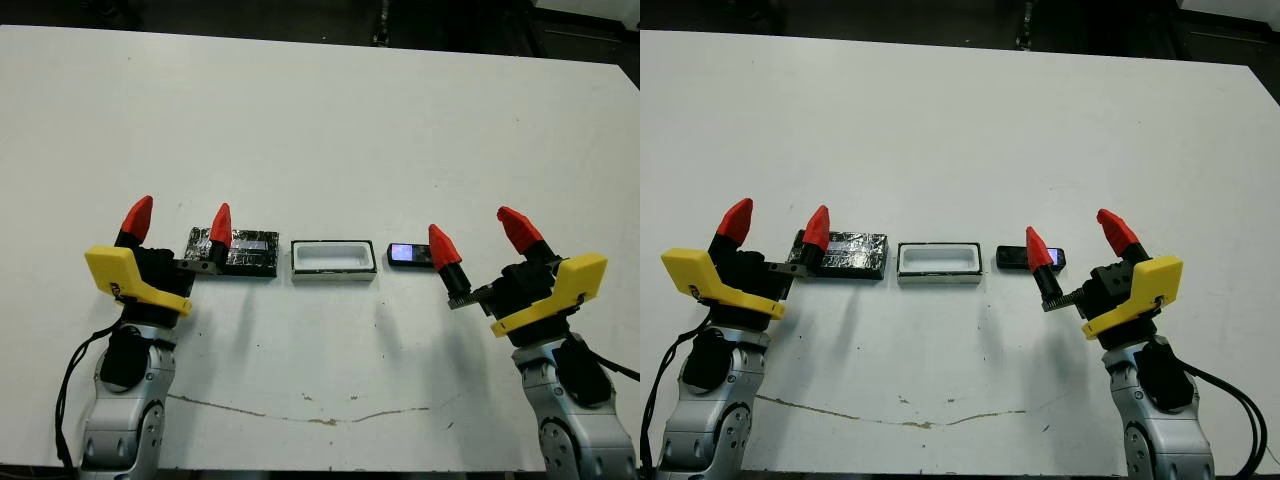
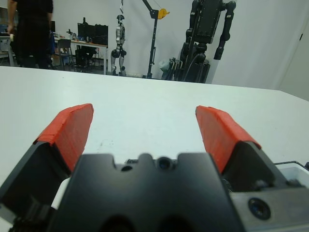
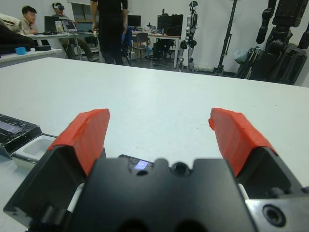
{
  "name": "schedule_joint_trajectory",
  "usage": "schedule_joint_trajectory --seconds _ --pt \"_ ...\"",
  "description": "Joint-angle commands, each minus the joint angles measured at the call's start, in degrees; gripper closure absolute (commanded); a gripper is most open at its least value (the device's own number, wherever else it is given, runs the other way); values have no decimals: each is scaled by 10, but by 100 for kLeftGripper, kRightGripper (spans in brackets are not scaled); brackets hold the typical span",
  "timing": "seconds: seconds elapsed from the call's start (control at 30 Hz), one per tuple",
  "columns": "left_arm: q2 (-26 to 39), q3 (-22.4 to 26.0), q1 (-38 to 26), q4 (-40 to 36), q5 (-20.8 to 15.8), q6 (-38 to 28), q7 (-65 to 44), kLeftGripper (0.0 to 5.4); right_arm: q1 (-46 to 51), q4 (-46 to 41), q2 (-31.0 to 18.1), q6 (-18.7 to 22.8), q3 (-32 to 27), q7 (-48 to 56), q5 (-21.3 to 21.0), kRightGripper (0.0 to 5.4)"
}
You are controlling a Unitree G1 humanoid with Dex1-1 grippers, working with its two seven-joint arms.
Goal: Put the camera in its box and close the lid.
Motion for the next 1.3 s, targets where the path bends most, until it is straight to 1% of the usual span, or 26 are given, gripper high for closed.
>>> schedule_joint_trajectory --seconds 0.03,0.23,0.37,0.5,0.6,0.7,0.77,0.83,0.93,1.0,1.07,1.13,1.17,1.27,1.3 --pt "-2 1 2 3 -6 -1 -2 2 7 0 -6 2 -2 2 2 0" --pt "1 2 1 7 -1 -4 -1 2 10 5 -6 -5 2 8 0 0" --pt "2 -1 2 10 17 -9 5 2 10 6 -10 0 -3 12 2 0" --pt "-2 -1 3 7 8 -5 2 2 -10 19 -31 6 -22 29 12 0" --pt "-3 -1 4 7 5 -5 2 2 -43 39 -71 12 -40 50 10 0" --pt "-2 -2 4 10 5 -8 1 2 -87 74 -120 19 -57 91 21 0" --pt "-2 -2 5 10 8 -9 3 2 -124 105 -155 29 -65 126 28 0" --pt "0 -2 5 9 8 -7 3 2 -169 153 -193 26 -63 173 28 0" --pt "-2 -2 5 8 6 -7 4 2 -235 230 -243 24 -48 265 32 0" --pt "-4 -3 5 10 8 -8 7 2 -280 283 -271 31 -27 328 30 0" --pt "-4 -5 6 11 14 -12 9 2 -318 328 -287 32 -3 383 22 0" --pt "-4 -6 5 12 17 -14 11 2 -351 370 -296 9 31 430 -6 0" --pt "-5 -6 5 12 15 -13 10 2 -368 396 -299 -10 48 457 -20 0" --pt "-7 -6 6 11 7 -10 7 2 -416 470 -297 -51 90 530 -50 0" --pt "-6 -6 6 10 8 -9 8 2 -429 490 -294 -57 101 548 -59 0"
